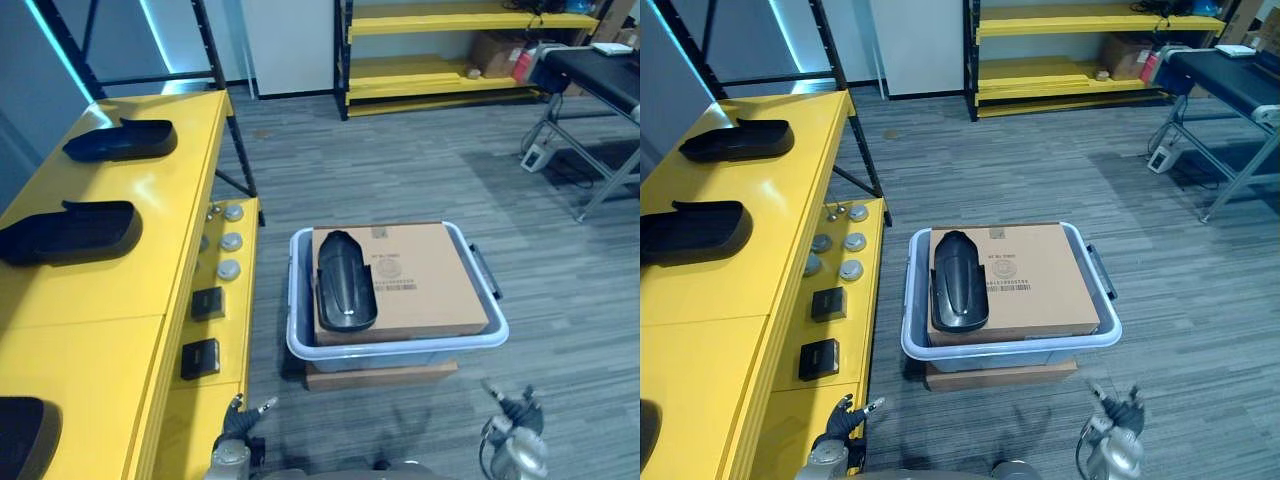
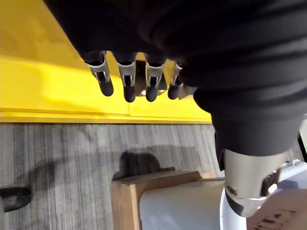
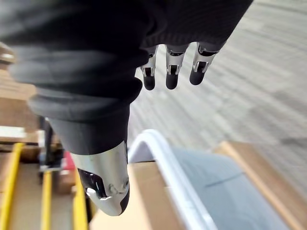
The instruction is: Walk over and take plastic housings, then place them on the shelf
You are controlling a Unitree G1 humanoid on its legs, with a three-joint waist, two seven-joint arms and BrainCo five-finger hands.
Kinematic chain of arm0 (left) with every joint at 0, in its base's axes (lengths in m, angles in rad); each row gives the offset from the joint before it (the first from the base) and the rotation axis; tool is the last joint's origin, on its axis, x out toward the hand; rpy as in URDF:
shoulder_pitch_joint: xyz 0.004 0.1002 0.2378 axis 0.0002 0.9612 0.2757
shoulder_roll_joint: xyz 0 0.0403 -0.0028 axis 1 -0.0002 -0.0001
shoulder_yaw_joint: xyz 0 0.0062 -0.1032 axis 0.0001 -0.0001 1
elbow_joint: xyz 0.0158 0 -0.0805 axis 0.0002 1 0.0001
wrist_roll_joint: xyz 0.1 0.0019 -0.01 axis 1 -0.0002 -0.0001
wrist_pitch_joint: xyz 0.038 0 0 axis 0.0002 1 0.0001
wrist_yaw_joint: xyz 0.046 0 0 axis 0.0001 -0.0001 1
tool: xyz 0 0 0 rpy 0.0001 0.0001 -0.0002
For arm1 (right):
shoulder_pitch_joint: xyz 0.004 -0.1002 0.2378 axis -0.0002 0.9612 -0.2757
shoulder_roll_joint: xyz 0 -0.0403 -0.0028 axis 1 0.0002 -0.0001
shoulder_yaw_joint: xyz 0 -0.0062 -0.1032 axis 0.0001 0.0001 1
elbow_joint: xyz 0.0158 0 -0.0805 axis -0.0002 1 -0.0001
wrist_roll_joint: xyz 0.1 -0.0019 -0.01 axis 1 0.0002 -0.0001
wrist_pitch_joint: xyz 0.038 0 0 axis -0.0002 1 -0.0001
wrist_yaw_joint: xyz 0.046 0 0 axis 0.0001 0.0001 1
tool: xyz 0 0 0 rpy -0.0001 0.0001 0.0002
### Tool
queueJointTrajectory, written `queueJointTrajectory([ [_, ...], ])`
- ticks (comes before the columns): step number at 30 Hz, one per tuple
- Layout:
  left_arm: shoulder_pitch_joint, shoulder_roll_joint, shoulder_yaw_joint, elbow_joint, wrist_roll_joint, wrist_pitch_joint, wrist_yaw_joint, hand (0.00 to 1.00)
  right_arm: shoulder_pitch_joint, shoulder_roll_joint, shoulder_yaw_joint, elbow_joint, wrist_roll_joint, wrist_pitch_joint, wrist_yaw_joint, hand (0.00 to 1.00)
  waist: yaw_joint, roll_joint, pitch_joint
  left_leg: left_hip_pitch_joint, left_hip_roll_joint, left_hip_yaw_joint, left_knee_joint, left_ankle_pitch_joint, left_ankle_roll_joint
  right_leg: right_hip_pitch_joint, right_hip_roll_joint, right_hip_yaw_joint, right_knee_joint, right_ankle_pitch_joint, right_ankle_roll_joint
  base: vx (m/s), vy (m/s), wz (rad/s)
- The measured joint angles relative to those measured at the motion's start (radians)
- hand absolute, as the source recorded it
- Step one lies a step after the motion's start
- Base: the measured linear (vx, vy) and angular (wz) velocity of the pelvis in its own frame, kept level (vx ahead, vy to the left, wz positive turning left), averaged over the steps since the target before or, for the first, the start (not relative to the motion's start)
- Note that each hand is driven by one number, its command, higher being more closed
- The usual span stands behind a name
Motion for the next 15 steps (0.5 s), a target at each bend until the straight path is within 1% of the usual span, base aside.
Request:
queueJointTrajectory([
  [4, 0.005, 0.008, -0.002, 0.000, 0.000, -0.001, -0.002, 0.00, -0.002, -0.020, 0.077, -0.085, -0.037, -0.009, 0.007, 0.00, 0.000, -0.009, -0.002, -0.001, 0.005, -0.031, -0.026, 0.018, -0.018, -0.002, 0.002, -0.031, -0.008, 0.008, -0.012, -0.10, -0.073, 0.22],
  [5, 0.007, 0.009, -0.002, 0.000, 0.000, -0.003, -0.003, 0.00, -0.009, -0.036, 0.111, -0.106, -0.056, -0.014, 0.014, 0.00, 0.004, -0.009, -0.002, -0.004, 0.008, -0.034, -0.034, 0.025, -0.022, -0.003, 0.003, -0.041, -0.018, 0.012, -0.017, -0.07, -0.054, 0.09],
  [7, 0.008, 0.017, -0.007, 0.001, 0.001, -0.003, -0.004, 0.00, -0.034, -0.062, 0.163, -0.127, -0.085, -0.021, 0.039, 0.00, 0.002, -0.010, -0.001, -0.018, 0.012, -0.049, -0.037, 0.032, -0.028, -0.005, -0.001, -0.073, -0.030, 0.012, -0.018, -0.07, -0.058, 0.21],
  [9, 0.012, 0.030, -0.030, 0.001, 0.001, -0.006, -0.005, 0.00, -0.065, -0.098, 0.218, -0.126, -0.120, -0.021, 0.056, 0.00, 0.007, -0.014, -0.003, -0.033, 0.014, -0.073, -0.037, 0.035, -0.033, -0.007, -0.003, -0.104, -0.040, 0.015, -0.022, -0.01, -0.047, 0.33],
  [10, 0.016, 0.034, -0.032, -0.001, 0.000, -0.018, -0.006, 0.00, -0.102, -0.120, 0.266, -0.119, -0.151, -0.021, 0.073, 0.00, 0.014, -0.015, -0.004, -0.041, 0.015, -0.088, -0.040, 0.043, -0.036, -0.012, -0.003, -0.121, -0.043, 0.018, -0.019, 0.02, -0.038, 0.27],
  [12, 0.015, 0.037, -0.032, -0.003, 0.001, -0.025, -0.006, 0.00, -0.154, -0.137, 0.302, -0.091, -0.185, -0.021, 0.085, 0.00, 0.029, -0.015, -0.005, -0.045, 0.017, -0.093, -0.058, 0.056, -0.038, -0.020, -0.003, -0.132, -0.047, 0.020, -0.021, 0.05, -0.039, 0.23],
  [13, 0.015, 0.037, -0.031, -0.003, 0.001, -0.028, -0.006, 0.00, -0.189, -0.141, 0.325, -0.058, -0.201, -0.021, 0.092, 0.00, 0.031, -0.014, -0.006, -0.050, 0.017, -0.105, -0.061, 0.060, -0.038, -0.019, -0.004, -0.142, -0.052, 0.028, -0.030, 0.07, -0.031, 0.28],
  [15, 0.017, 0.038, -0.031, -0.014, 0.001, -0.033, -0.006, 0.00, -0.262, -0.145, 0.370, 0.035, -0.236, -0.015, 0.093, 0.00, 0.042, -0.014, -0.006, -0.058, 0.017, -0.126, -0.067, 0.069, -0.033, -0.018, -0.004, -0.163, -0.056, 0.030, -0.031, 0.08, -0.021, 0.28],
])
